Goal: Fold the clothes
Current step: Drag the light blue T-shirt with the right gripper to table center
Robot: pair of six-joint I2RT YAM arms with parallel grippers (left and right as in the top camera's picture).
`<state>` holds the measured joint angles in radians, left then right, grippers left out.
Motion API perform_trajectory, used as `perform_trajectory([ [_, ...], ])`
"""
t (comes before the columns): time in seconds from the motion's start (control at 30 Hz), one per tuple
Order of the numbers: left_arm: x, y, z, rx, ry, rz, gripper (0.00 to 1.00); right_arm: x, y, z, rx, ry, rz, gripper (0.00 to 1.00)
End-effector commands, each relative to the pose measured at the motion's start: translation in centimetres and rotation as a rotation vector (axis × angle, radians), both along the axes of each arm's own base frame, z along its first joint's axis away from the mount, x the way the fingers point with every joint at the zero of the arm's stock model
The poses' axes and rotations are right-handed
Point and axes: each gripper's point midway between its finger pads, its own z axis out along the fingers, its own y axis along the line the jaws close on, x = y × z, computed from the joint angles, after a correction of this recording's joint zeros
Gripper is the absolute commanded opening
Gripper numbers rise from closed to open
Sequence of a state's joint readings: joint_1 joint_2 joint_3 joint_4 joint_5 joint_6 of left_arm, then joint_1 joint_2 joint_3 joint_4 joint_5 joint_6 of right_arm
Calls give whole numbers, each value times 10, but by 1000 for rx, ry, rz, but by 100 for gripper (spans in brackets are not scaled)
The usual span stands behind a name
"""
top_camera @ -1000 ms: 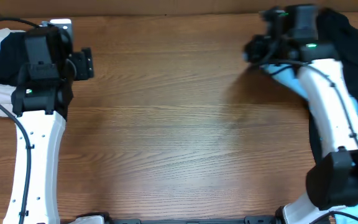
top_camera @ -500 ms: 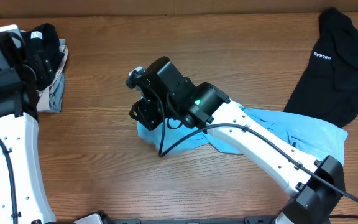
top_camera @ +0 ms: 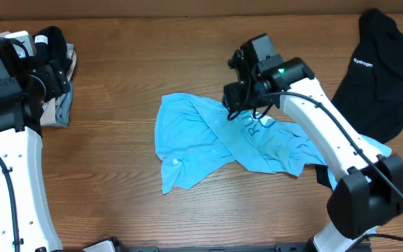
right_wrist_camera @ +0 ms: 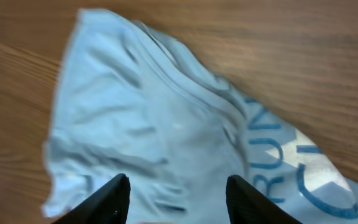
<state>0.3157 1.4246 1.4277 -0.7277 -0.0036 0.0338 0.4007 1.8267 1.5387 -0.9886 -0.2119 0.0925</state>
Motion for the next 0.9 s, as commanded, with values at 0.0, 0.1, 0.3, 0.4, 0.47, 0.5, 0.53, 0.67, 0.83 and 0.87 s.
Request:
perform_trajectory([
  [0.0,10,-28,-3,-101,-9,-135,84,-8,-6,-39,-46,36,66,53],
  [0.1,12,-32,-17,-121,32,-146,84,-8,-7,-59,-53,25,84,54],
  [0.3,19,-40,-50,-154,123,-164,84,-10,-8,-101,-77,56,112,54],
  [0.4,24,-43,-62,-159,154,-179,83,-9,-12,-117,-109,77,106,55],
  [0.47,25,-45,-68,-156,169,-193,82,-9,-12,-121,-111,84,106,53],
  [0.5,26,-45,-70,-154,174,-196,82,-10,-12,-121,-111,85,106,49],
  [0.53,26,-45,-71,-155,176,-196,82,-9,-12,-121,-110,83,106,43],
  [0.67,28,-44,-69,-138,166,-209,81,-1,-9,-111,-100,63,98,4],
  [0.83,37,-42,-54,-108,114,-224,78,21,0,-52,-68,-24,95,4],
  [0.87,38,-43,-50,-108,102,-228,78,25,2,-38,-61,-43,94,4],
])
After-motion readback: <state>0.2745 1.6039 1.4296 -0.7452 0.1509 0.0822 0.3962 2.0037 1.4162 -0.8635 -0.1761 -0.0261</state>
